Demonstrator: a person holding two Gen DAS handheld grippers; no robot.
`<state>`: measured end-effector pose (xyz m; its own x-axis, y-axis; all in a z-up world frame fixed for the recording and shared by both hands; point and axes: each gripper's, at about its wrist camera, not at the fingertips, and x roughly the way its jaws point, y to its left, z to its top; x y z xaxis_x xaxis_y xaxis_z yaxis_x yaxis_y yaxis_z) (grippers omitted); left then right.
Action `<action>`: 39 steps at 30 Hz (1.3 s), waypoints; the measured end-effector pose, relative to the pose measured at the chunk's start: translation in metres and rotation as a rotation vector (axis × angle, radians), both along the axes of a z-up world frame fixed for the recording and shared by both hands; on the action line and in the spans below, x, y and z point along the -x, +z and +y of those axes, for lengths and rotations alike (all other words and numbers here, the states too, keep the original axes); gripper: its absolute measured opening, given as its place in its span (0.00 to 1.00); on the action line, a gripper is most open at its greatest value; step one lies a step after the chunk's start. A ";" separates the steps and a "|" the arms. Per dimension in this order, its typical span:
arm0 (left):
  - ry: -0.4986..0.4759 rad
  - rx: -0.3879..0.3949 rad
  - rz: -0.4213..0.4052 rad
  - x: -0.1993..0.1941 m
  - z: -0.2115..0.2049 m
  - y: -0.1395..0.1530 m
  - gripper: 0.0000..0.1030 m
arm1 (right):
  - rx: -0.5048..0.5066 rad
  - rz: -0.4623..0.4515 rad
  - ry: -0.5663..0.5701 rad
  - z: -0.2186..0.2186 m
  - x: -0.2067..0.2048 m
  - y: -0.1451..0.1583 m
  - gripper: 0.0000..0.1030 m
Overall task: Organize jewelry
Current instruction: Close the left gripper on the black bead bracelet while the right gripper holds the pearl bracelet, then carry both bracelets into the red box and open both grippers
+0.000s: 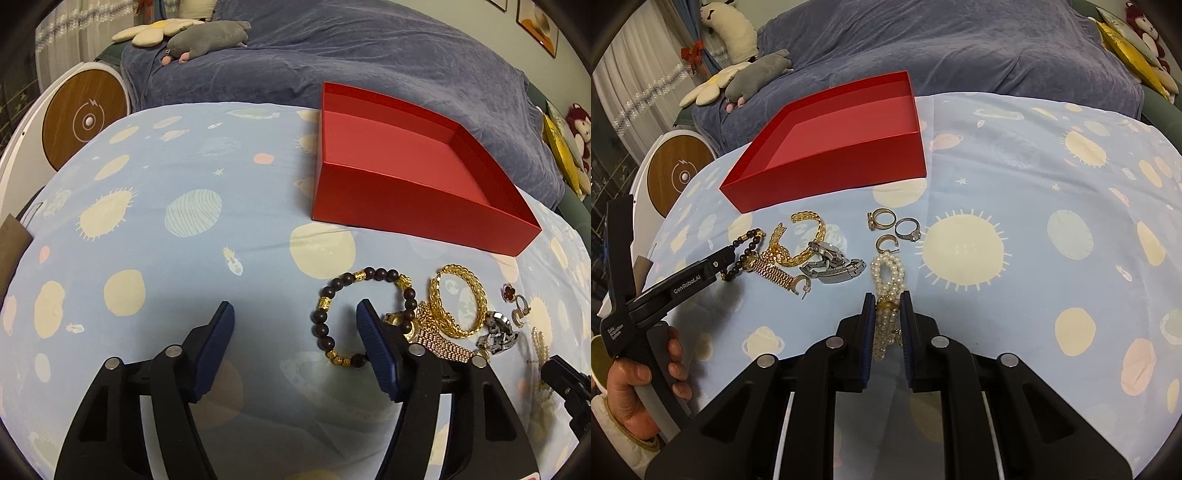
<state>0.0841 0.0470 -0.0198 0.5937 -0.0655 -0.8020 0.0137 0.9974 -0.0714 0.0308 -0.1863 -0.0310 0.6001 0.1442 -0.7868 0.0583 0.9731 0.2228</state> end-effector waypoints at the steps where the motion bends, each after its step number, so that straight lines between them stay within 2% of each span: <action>1: -0.008 -0.010 -0.005 0.000 -0.002 0.000 0.54 | 0.000 0.001 0.000 0.000 0.000 0.000 0.12; 4: -0.024 -0.035 -0.020 -0.001 -0.005 0.000 0.34 | 0.002 0.001 0.003 0.001 -0.001 0.000 0.12; 6: -0.044 -0.039 -0.020 -0.001 -0.007 0.000 0.10 | 0.002 0.001 0.001 0.001 -0.001 0.000 0.12; 7: -0.056 -0.030 -0.015 -0.001 -0.007 0.001 0.05 | 0.000 0.001 0.001 0.001 -0.001 0.000 0.12; 13: -0.085 0.026 -0.005 0.002 -0.007 0.010 0.05 | -0.005 -0.014 0.006 0.003 0.000 0.005 0.12; 20: -0.150 0.117 -0.059 0.016 -0.010 0.049 0.05 | -0.027 -0.051 0.020 0.003 0.004 0.023 0.12; 23: -0.205 0.143 -0.078 0.022 -0.016 0.070 0.05 | -0.050 -0.070 0.040 0.004 0.002 0.039 0.12; 27: -0.258 0.173 -0.112 0.018 -0.023 0.101 0.05 | -0.047 -0.132 0.096 0.006 -0.011 0.074 0.12; 31: -0.289 0.163 -0.142 -0.007 -0.032 0.125 0.05 | -0.071 -0.160 0.117 0.000 -0.052 0.099 0.12; 33: -0.293 0.142 -0.165 -0.026 -0.038 0.134 0.05 | -0.047 -0.179 0.121 -0.001 -0.078 0.106 0.12; 35: -0.285 0.124 -0.189 -0.049 -0.041 0.139 0.05 | -0.022 -0.190 0.114 -0.003 -0.105 0.109 0.12; 39: -0.257 0.111 -0.199 -0.102 -0.050 0.136 0.05 | -0.042 -0.174 0.106 -0.007 -0.165 0.106 0.12</action>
<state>0.1864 -0.0027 0.1163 0.6905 -0.3133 -0.6520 0.2878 0.9459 -0.1497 0.1956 -0.1935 0.0751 0.7061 0.2439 -0.6647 -0.0863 0.9615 0.2611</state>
